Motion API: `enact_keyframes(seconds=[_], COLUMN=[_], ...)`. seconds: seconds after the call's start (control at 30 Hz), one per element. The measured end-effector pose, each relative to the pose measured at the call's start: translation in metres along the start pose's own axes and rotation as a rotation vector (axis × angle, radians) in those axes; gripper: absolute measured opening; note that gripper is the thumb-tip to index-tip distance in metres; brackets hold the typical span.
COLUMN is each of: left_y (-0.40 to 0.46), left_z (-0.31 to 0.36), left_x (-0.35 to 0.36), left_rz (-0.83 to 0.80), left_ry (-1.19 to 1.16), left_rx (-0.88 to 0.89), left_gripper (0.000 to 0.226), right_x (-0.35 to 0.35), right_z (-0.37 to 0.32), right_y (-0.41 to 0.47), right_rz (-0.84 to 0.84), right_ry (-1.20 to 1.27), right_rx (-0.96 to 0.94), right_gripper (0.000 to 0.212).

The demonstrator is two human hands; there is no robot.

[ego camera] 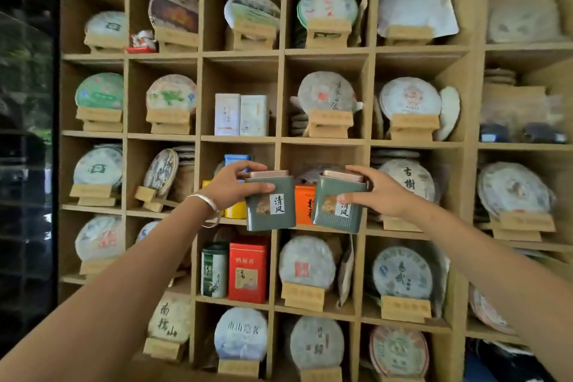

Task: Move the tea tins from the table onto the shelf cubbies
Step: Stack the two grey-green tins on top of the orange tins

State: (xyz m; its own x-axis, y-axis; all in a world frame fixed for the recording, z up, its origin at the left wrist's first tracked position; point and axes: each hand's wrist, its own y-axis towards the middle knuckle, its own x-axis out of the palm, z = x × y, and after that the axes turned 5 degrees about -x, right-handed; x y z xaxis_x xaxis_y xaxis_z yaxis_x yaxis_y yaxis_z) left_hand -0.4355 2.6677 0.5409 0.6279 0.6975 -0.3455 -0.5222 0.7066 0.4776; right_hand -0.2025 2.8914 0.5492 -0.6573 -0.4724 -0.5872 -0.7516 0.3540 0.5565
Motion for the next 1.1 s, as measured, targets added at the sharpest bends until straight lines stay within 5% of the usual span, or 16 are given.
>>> enact_keyframes(seconds=[0.47,0.93,1.1], left_y=[0.137,0.187,0.195], left_z=[-0.081,-0.142,-0.137], left_x=[-0.046,-0.038,-0.026], left_rz=[-0.152,-0.191,-0.193], left_ry=[-0.041,-0.068,-0.083], left_rx=[-0.044,-0.070,-0.034], left_gripper=[0.038,0.056,0.047], right_x=[0.018,0.056,0.048], right_z=[0.065,0.117,0.133], right_y=[0.171,0.265,0.279], right_rz=[0.103,0.071,0.054], right_ry=[-0.008,-0.001,-0.004], right_rx=[0.002,-0.002,0.007], right_gripper=[0.076,0.081,0.081])
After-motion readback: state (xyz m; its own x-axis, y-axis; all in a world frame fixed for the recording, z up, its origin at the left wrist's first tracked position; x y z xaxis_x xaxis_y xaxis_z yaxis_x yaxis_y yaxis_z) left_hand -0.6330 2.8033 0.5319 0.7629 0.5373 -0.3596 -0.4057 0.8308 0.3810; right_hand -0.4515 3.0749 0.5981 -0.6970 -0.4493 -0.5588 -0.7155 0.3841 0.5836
